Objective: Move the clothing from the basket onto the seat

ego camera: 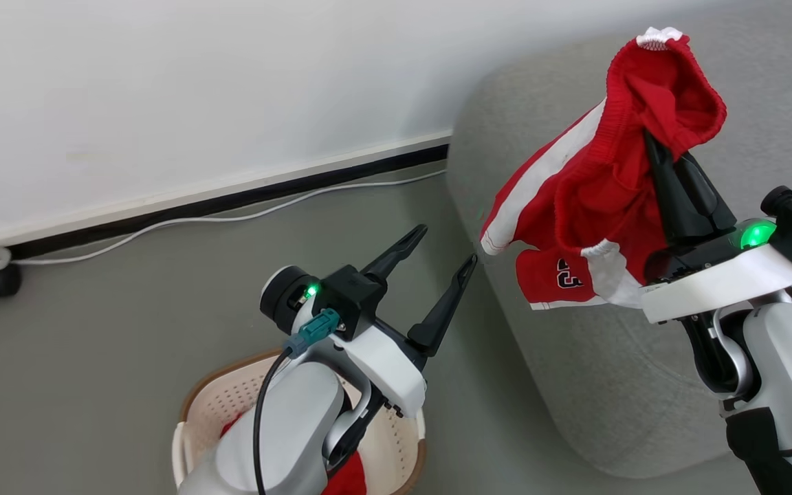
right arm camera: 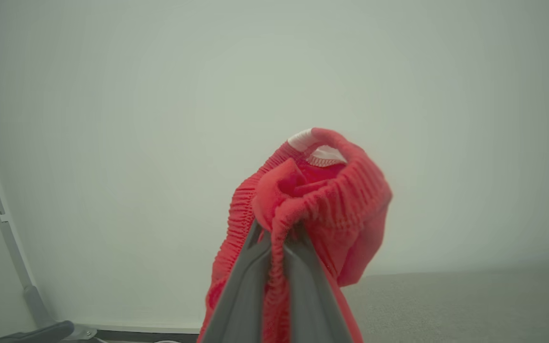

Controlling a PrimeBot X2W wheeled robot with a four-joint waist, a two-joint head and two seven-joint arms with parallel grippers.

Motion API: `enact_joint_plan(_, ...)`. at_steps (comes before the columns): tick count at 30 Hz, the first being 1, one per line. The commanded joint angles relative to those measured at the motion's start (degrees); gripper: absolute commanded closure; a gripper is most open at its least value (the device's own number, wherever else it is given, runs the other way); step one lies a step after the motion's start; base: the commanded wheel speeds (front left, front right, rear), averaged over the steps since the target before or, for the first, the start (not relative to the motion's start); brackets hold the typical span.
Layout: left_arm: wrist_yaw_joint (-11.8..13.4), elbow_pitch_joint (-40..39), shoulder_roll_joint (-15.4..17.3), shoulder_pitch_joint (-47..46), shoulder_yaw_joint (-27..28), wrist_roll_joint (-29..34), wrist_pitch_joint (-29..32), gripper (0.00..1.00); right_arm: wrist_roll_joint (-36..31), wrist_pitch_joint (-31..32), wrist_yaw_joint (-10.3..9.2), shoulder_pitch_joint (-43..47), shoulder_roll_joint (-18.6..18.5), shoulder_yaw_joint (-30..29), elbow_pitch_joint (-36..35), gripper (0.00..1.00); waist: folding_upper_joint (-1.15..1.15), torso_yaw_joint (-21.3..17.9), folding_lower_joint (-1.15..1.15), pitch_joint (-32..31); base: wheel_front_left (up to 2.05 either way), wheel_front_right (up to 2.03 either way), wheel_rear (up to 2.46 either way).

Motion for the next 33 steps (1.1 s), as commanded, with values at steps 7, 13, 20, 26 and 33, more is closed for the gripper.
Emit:
enact_joint_plan(7, -0.82, -1.77, 0.39, 1.24, 3.1, -0.48, -0.28, 0.0, 0.32, -0.35, 0.23, 0.9, -0.15, -1.14, -2.24, 1.0, 0.0, -7.28, 0.0, -1.35, 0.0, 0.0, 0.0)
enact_joint_plan(13, -1.05, -1.97, 0.39, 2.0, 3.99, 0.05, -0.28, 0.0, 0.24, -0.35, 0.23, 1.59, -0.73, -2.29, -3.39, 1.0, 0.0, -10.93, 0.0, -1.33, 0.0, 0.0, 0.0)
enact_joint_plan(20, -1.03, -2.55, 0.39, 1.85, 4.09, 0.62, -0.28, 0.0, 0.27, -0.35, 0.23, 2.0, -2.25, -7.74, -5.05, 1.0, 0.0, -12.9, 0.0, 1.11, 0.0, 0.0, 0.0)
enact_joint_plan(26, -0.93, -2.57, 0.39, -0.58, 2.45, 1.37, -0.28, 0.0, -0.07, -0.35, 0.23, -1.22, -4.98, -12.31, -4.99, 1.0, 0.0, -13.26, 0.0, 5.93, 0.0, 0.0, 0.0)
enact_joint_plan(33, -0.95, -1.49, 0.39, -4.24, -0.17, 2.2, -0.28, 0.0, 0.1, -0.35, 0.23, -8.21, -8.65, -15.73, -2.9, 1.0, 0.0, -12.5, 0.0, 12.47, 0.0, 0.0, 0.0)
